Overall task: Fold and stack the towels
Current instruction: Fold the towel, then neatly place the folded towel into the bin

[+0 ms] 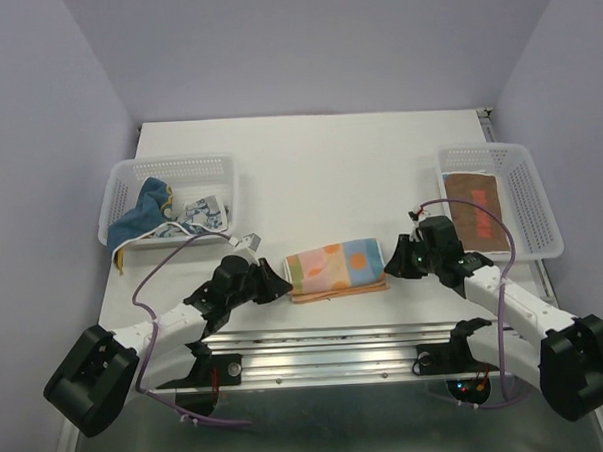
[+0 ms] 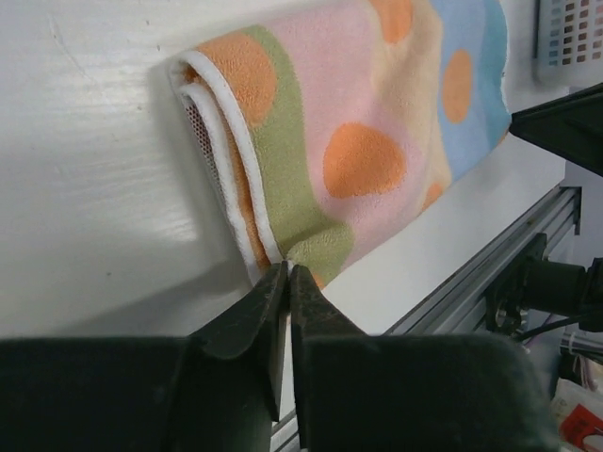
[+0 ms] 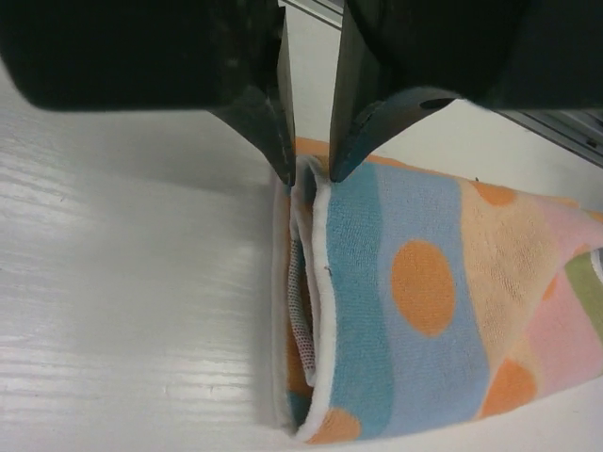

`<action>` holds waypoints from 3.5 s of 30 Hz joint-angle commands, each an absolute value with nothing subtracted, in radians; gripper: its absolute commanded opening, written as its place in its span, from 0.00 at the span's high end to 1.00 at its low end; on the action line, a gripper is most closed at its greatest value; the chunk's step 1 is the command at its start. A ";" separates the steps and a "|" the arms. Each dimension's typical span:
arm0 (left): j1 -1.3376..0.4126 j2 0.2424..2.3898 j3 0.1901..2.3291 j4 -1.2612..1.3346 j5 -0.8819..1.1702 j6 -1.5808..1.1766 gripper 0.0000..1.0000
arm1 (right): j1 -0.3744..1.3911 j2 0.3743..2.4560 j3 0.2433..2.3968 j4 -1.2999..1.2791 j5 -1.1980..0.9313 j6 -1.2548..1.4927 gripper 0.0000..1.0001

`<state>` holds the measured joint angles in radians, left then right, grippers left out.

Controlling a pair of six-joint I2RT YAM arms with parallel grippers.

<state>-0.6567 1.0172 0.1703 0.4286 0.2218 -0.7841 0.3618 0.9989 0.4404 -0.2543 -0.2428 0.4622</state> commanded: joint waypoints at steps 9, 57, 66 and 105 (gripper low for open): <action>-0.680 0.835 0.143 0.359 0.270 -0.788 0.01 | 0.374 0.943 0.477 -0.233 -0.248 0.442 0.06; -0.673 0.766 0.282 0.094 -0.103 -0.741 0.01 | 0.569 1.322 0.818 -0.371 0.630 0.312 0.99; -0.672 0.770 0.310 0.069 -0.117 -0.727 0.01 | 0.502 1.272 0.941 -0.512 0.782 0.224 0.99; -0.500 1.110 0.623 0.081 -0.126 -0.603 0.01 | -0.072 0.979 1.139 -0.625 -0.377 -1.388 0.99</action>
<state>-0.5110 1.0725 0.5560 0.0410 -0.1177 -0.6209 -0.0662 1.0332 1.0203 -0.5358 -0.1944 -1.1667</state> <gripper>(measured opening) 0.986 0.054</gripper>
